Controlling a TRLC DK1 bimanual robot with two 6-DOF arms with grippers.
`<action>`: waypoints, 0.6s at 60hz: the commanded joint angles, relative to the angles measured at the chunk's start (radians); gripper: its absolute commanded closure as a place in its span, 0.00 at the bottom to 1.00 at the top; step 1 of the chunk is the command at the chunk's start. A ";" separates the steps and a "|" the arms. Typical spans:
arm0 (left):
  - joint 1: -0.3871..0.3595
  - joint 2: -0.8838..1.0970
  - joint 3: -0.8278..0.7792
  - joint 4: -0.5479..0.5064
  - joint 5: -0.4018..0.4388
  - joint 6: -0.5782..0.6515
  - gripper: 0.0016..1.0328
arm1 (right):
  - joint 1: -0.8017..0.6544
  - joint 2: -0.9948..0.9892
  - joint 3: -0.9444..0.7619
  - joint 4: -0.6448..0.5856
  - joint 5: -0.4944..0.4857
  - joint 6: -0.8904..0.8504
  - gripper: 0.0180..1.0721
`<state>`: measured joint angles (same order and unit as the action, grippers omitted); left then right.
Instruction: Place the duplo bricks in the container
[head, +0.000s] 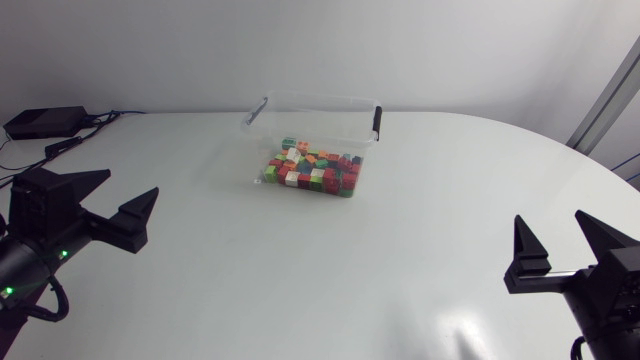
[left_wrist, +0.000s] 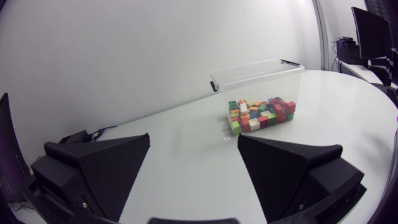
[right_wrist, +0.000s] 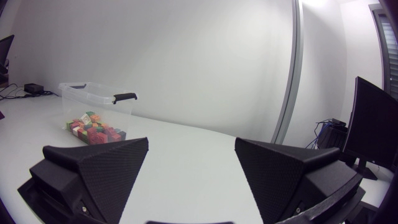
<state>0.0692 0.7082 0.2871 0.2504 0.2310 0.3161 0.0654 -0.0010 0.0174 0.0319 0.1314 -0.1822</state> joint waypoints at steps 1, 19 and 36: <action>0.003 -0.041 -0.048 -0.010 0.010 -0.025 0.05 | -0.001 -0.005 -0.023 -0.001 0.002 0.021 0.05; 0.033 -0.230 -0.138 -0.066 0.001 -0.092 0.05 | -0.008 -0.005 -0.022 -0.002 -0.004 0.027 0.05; 0.000 -0.385 -0.186 -0.126 -0.074 -0.165 0.05 | -0.027 -0.003 -0.020 -0.012 -0.046 0.077 0.05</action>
<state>0.0795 0.3569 0.1322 0.1341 0.1722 0.1955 0.0483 -0.0010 0.0174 0.0250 0.0971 -0.1436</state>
